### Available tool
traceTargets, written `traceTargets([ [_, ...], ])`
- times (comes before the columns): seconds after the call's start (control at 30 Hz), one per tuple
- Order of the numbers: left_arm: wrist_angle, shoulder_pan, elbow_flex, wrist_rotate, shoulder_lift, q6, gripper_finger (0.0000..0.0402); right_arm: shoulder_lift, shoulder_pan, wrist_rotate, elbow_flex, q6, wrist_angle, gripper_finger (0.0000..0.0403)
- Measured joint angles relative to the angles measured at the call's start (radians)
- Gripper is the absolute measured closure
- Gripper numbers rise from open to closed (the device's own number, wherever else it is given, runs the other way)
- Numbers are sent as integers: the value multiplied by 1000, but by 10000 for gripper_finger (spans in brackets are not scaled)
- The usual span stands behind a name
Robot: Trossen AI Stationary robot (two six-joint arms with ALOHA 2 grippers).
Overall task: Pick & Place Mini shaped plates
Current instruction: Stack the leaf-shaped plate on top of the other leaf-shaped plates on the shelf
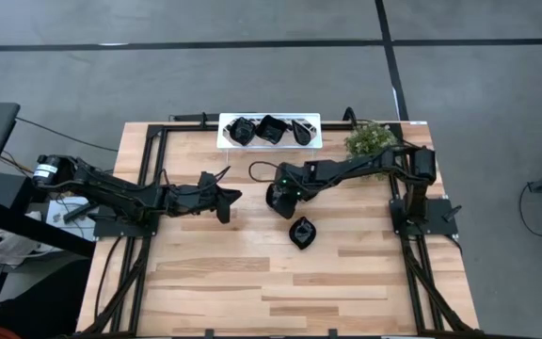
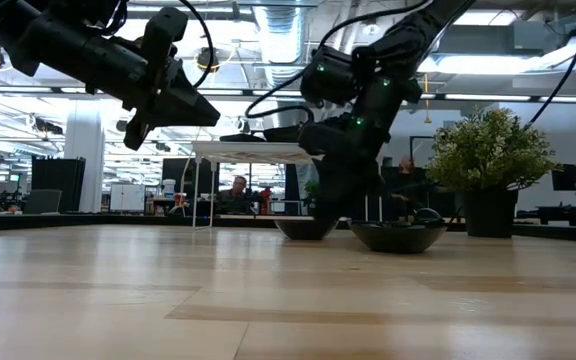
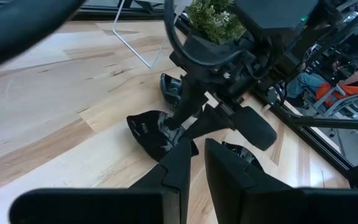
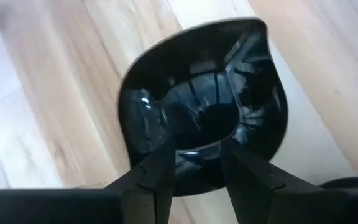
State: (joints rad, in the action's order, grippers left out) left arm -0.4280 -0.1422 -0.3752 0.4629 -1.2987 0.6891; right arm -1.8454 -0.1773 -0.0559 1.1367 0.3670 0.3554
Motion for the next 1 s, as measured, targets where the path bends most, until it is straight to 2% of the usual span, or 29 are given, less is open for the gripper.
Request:
traceTargets([
  [0.47,0,0,0,0,0,0,352,1,-12,7,12,1,30,280],
  [0.6,-1,0,0,0,0,0,352,31,-24,-23,14,17,49,280],
  [0.87,-1,0,0,0,0,0,352,78,-34,-4,14,45,140,280],
  [1.0,-1,0,0,0,0,-3,352,45,-51,-59,14,54,129,280],
])
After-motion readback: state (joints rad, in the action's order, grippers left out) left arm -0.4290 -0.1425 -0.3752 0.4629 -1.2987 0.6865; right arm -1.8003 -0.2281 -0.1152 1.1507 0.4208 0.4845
